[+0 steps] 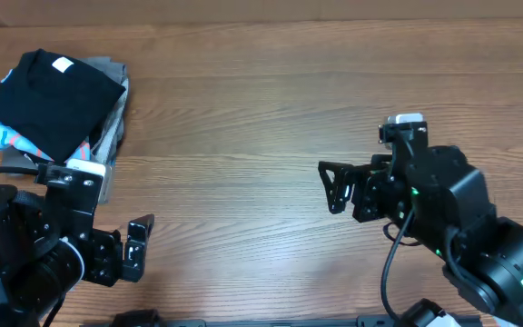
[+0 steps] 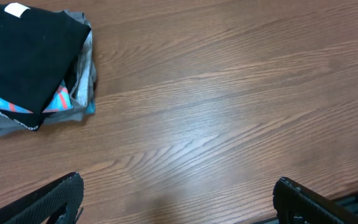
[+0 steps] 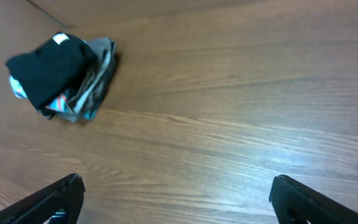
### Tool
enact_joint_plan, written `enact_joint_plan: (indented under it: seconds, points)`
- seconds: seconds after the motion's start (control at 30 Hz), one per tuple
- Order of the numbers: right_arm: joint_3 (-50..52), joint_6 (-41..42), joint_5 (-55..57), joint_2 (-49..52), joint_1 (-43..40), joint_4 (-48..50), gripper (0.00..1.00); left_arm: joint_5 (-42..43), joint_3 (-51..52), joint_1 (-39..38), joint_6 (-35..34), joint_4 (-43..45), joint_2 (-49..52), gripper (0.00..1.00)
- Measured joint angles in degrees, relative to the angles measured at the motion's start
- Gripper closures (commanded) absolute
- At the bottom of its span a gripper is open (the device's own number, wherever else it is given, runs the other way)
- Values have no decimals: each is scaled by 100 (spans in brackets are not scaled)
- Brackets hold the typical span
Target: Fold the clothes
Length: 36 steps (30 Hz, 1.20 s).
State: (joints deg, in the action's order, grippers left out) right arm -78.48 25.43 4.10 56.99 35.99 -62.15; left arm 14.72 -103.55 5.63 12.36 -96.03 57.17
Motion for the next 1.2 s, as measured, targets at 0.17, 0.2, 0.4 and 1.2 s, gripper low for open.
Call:
enact_joint_plan:
  seconds: [0.17,0.2,0.4,1.2]
  points:
    - [0,0,-2,273,0,-92,0,0,0,0,0,0,0,0]
    - [0,2,-7,343,0,-188,0,-2,0,0,0,0,0,0]
    - [0,0,168,446,-28,-256,0,-2,0,0,0,0,0,0]
    - [3735,-1349,-216,-3777,-3115,2573,0,-4,0,0,0,2,15,0]
